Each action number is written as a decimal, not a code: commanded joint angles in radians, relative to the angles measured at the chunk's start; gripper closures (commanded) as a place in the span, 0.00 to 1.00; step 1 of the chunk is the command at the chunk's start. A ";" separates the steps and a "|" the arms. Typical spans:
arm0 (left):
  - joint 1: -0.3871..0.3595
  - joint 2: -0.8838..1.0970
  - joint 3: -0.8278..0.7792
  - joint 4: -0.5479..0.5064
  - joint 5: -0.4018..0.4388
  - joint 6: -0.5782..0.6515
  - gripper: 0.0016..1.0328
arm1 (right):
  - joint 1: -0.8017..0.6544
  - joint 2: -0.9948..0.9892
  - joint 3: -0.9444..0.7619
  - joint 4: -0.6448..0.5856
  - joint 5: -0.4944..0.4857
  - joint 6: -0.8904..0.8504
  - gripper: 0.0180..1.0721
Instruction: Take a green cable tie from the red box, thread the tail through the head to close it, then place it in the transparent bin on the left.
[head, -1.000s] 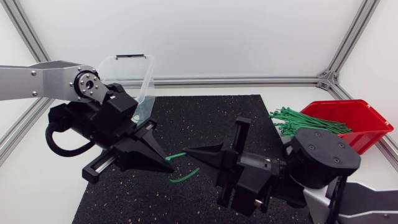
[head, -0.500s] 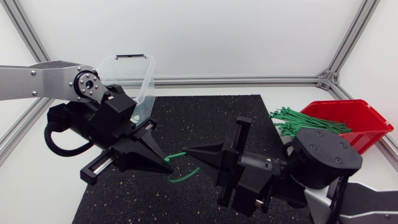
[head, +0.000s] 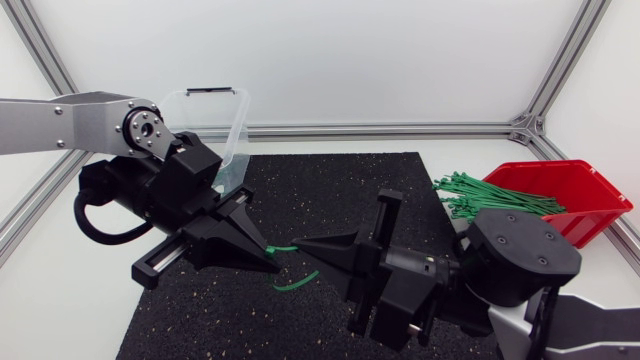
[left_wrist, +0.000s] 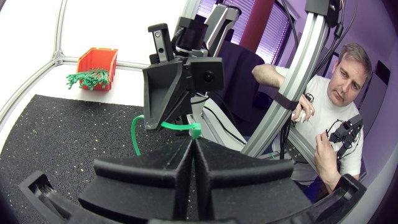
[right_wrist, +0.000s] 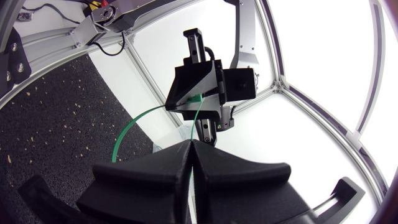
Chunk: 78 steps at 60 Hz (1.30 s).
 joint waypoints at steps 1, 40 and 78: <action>0.005 0.023 0.024 -0.031 0.011 0.040 0.97 | -0.007 0.016 -0.016 0.010 0.001 -0.034 0.94; 0.011 0.049 0.013 -0.103 0.011 0.140 0.97 | -0.017 0.002 -0.009 0.010 0.001 -0.034 0.94; 0.013 0.069 0.042 -0.111 0.011 0.140 0.97 | -0.005 -0.021 -0.024 0.010 0.004 -0.035 0.94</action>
